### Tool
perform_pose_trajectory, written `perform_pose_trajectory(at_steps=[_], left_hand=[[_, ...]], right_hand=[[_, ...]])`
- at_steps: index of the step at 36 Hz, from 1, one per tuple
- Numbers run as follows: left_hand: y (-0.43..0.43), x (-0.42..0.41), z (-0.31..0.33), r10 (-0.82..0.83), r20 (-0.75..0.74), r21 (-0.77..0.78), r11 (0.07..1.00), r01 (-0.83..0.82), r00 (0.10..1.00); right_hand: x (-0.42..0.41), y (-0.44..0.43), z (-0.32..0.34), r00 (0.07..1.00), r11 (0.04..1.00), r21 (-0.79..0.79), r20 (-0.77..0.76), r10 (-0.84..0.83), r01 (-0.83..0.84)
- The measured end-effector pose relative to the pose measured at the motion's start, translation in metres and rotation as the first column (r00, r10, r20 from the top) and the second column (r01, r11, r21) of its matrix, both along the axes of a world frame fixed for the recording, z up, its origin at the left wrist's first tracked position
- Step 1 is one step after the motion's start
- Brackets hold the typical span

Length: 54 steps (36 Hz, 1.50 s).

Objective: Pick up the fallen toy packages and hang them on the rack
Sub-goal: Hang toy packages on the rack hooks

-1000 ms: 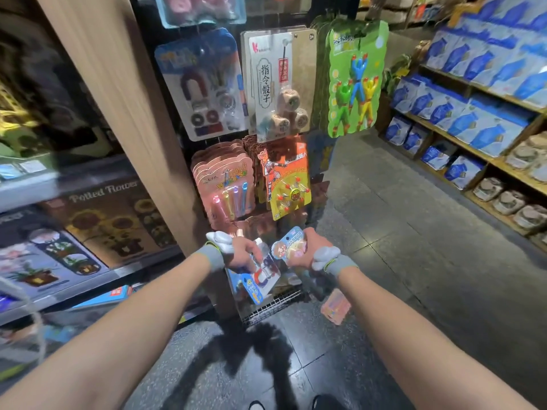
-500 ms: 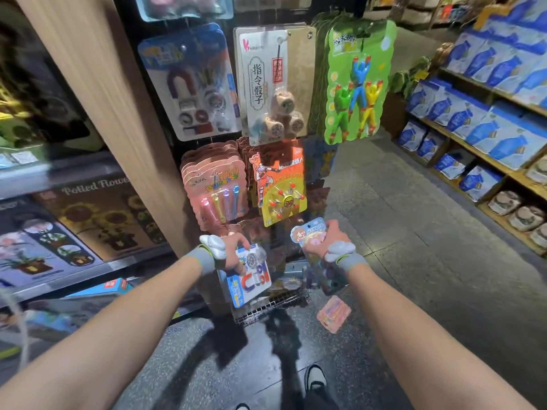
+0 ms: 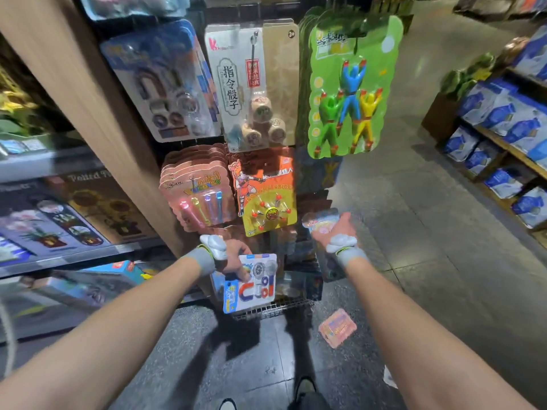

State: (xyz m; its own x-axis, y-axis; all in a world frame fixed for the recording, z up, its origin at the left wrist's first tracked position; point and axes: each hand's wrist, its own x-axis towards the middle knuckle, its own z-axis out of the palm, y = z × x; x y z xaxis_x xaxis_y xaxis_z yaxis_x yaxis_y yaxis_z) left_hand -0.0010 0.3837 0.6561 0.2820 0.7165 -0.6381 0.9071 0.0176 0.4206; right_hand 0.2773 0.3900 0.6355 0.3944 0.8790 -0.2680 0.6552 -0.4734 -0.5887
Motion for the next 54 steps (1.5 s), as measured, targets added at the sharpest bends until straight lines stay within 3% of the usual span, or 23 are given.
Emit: perform_pose_trajectory(at_steps=[7, 17, 30, 37, 43, 51, 54], left_hand=[[-0.006, 0.006, -0.004, 0.039, 0.025, -0.05, 0.998, -0.037, 0.999], [-0.005, 0.008, 0.005, 0.066, 0.096, -0.003, 0.998, -0.066, 0.993], [-0.015, -0.002, 0.006, 0.215, 0.14, -0.027, 0.977, -0.214, 0.966], [-0.02, -0.008, 0.007, 0.284, 0.185, -0.026, 0.959, -0.284, 0.941], [-0.026, -0.015, 0.011, 0.348, 0.223, -0.064, 0.937, -0.342, 0.911], [-0.025, -0.018, 0.009, 0.398, 0.199, -0.033, 0.916, -0.4, 0.895], [-0.022, -0.016, 0.011, 0.381, 0.214, -0.021, 0.922, -0.386, 0.899]], right_hand=[[0.008, 0.012, -0.006, 1.0, 0.999, -0.022, -0.011, 0.028, -0.028], [0.013, 0.015, -0.009, 0.997, 0.994, -0.068, 0.007, 0.081, -0.08], [0.008, 0.033, -0.014, 0.999, 0.988, -0.156, -0.035, 0.013, -0.018], [-0.006, 0.045, -0.017, 0.967, 0.954, -0.243, 0.137, 0.215, -0.178], [-0.008, 0.054, -0.023, 0.948, 0.925, -0.319, 0.167, 0.271, -0.208], [-0.007, 0.047, -0.027, 0.968, 0.939, -0.288, 0.11, 0.224, -0.185], [-0.007, 0.046, -0.029, 0.99, 0.966, -0.228, 0.038, 0.136, -0.124]])
